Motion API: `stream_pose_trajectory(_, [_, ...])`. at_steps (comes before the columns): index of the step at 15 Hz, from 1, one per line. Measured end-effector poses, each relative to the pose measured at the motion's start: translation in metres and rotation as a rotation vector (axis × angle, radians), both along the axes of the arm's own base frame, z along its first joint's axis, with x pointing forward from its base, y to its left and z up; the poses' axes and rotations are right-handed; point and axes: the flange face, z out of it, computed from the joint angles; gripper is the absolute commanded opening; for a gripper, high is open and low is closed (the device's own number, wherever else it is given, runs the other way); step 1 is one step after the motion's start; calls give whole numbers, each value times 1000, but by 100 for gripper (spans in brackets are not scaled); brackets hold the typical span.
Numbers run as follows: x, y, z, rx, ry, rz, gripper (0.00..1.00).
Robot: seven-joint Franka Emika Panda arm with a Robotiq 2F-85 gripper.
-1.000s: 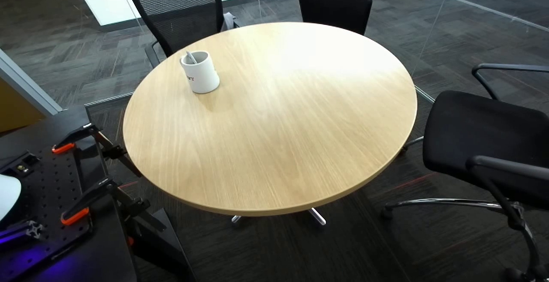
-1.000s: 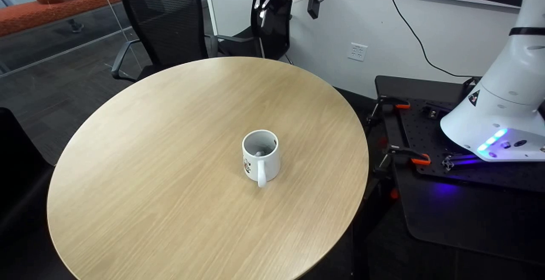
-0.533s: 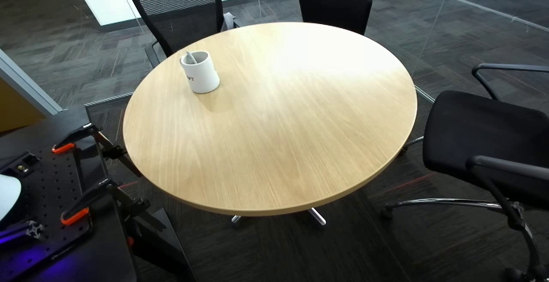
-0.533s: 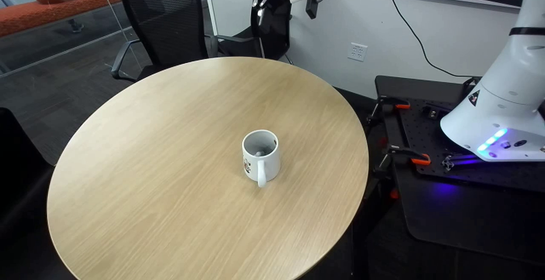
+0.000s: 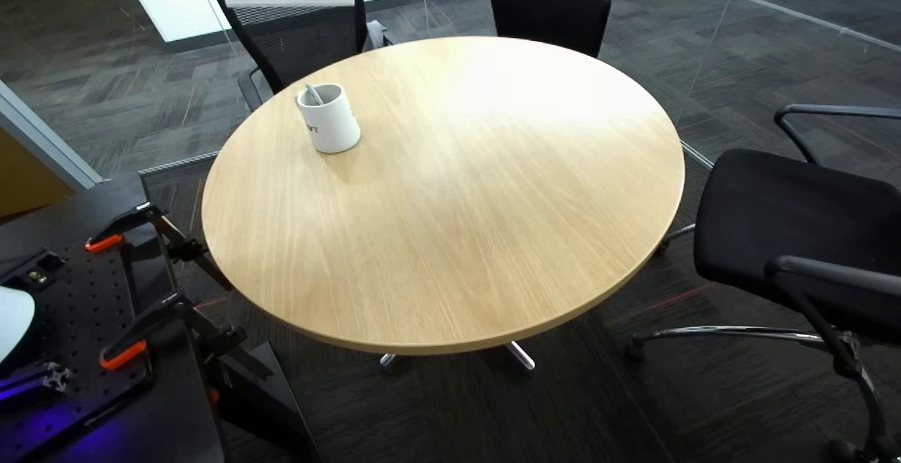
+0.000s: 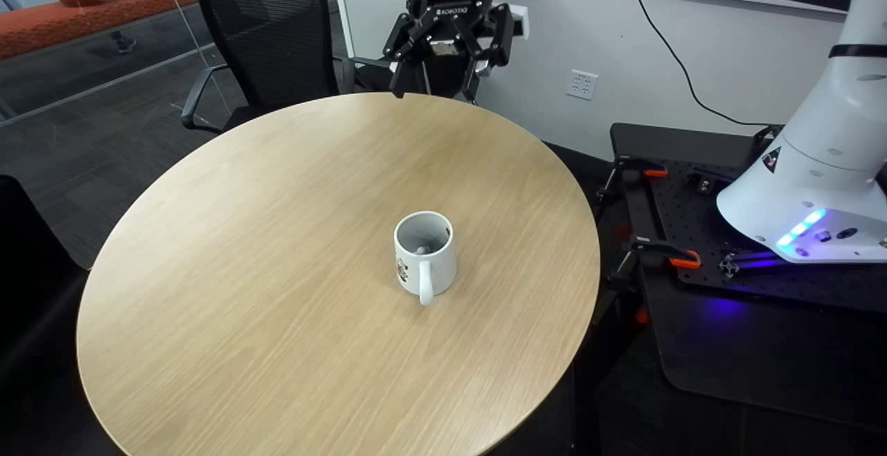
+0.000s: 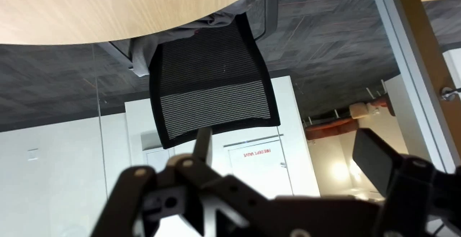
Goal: Take the pen out of the mug and put it on the table
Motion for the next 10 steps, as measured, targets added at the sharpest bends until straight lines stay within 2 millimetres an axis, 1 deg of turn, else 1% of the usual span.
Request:
stream_pose_trajectory(3, [5, 4, -21, -9, -75, -5, 100])
stream_pose_trajectory(5, [5, 5, -30, -10, -85, 8, 100])
stream_pose_trajectory(10, [5, 6, -32, -11, -88, 12, 100])
